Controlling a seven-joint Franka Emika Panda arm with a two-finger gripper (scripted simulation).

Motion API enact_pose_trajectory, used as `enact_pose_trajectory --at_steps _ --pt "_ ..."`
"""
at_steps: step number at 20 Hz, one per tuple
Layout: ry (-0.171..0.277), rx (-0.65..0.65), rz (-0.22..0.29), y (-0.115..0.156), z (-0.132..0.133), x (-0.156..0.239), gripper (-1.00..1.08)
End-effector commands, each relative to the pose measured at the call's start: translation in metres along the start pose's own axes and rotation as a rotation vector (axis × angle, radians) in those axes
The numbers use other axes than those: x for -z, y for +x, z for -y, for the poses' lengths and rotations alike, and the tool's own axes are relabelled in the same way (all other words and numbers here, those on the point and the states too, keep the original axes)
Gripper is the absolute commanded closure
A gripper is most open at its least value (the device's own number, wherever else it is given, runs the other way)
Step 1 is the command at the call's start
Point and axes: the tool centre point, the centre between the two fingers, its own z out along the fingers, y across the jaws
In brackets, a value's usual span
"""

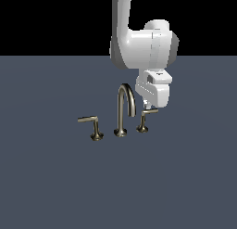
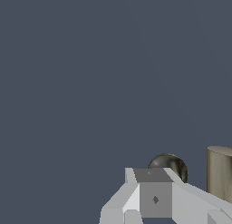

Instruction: Turn on the faucet by rotating a designated handle.

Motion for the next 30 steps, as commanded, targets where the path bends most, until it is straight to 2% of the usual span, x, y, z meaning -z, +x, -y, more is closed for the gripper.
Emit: enact_pose_trajectory --at_steps 1,10,12,27,28,29,30 --pt "0.0 0.0 0.0 0.0 0.0 0.0 1.08" --pt "0.001 -0.001 0.001 0.019 -0.034 0.0 1.08" --pt "0.009 0.009 0.0 0.012 -0.024 0.0 1.08" --pt "0.001 0.0 0.001 0.008 -0.077 0.0 1.08" --pt "0.001 0.0 0.001 0.008 -0.077 0.0 1.08" --pt "0.015 0.01 -0.004 0.006 -0.065 0.0 1.08" --pt "0.014 0.009 -0.003 0.003 -0.068 0.0 1.08"
